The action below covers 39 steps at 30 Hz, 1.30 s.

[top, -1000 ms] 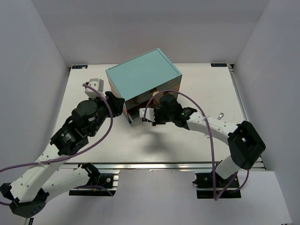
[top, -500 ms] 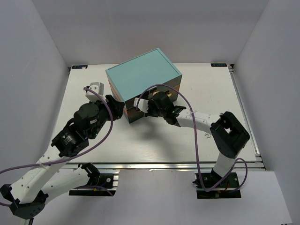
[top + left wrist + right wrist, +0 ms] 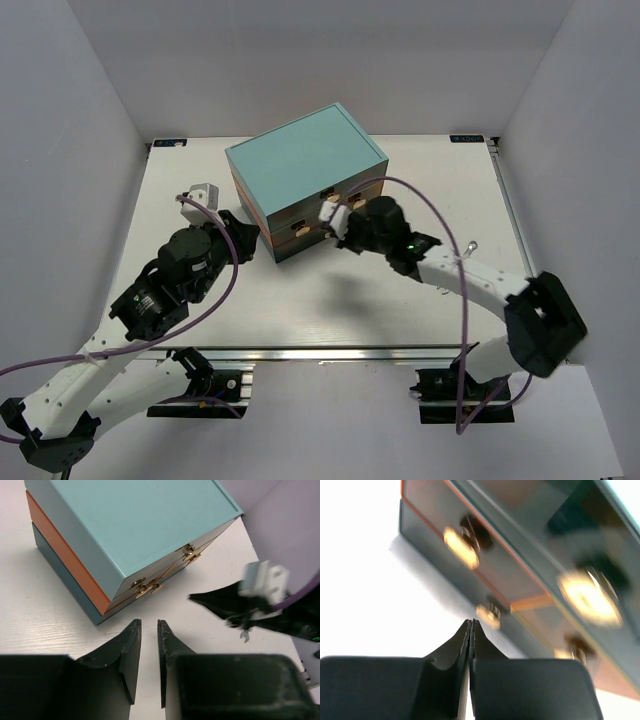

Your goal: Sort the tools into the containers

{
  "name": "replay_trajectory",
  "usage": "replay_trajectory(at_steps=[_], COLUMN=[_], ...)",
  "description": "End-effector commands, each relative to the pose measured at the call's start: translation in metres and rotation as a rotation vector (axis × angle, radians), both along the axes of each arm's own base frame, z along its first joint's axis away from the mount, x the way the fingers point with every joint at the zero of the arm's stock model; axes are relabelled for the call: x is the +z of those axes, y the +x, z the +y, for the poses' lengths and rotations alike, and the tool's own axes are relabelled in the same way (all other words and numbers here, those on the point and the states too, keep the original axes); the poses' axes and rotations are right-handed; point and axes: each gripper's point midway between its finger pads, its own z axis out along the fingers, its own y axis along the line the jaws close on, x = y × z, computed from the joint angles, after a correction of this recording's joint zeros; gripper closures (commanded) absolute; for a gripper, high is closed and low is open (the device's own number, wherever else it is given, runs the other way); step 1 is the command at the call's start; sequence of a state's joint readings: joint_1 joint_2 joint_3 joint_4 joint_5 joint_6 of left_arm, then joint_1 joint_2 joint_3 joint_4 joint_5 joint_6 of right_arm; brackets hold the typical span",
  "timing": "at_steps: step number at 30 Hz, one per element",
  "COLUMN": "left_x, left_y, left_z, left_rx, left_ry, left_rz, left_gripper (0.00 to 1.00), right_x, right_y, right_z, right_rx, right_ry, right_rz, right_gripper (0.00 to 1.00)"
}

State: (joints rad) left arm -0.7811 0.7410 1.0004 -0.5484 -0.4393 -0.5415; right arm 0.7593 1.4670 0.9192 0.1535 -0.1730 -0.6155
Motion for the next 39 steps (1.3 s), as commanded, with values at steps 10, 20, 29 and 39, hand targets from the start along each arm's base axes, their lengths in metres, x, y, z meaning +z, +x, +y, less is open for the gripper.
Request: replay_trajectory(at_steps=[10,20,29,39], left_x=[0.000,-0.001,0.000,-0.005], left_y=[0.000,0.001,0.001,0.004], left_z=[-0.006,-0.010,-0.007,-0.012], left_rx=[-0.022,-0.039,-0.023,-0.035], left_ry=[-0.051,-0.057,-0.062,-0.035], left_rz=[-0.036,-0.044,-0.039,-0.039], left_gripper=[0.46,0.40,0.40,0.41], right_x=[0.008,-0.001,0.000,-0.036], right_y=[-0.028,0.023,0.084,0.042], right_z=[-0.095,-0.086,-0.073,-0.063], right_rx=[-0.190,-0.311,-0.379,-0.500], right_ry=[0.391,0.667,0.720,0.732], right_rz=[0.667,1.019,1.008,1.136], right_gripper=[0.44,0.29,0.32,0.34])
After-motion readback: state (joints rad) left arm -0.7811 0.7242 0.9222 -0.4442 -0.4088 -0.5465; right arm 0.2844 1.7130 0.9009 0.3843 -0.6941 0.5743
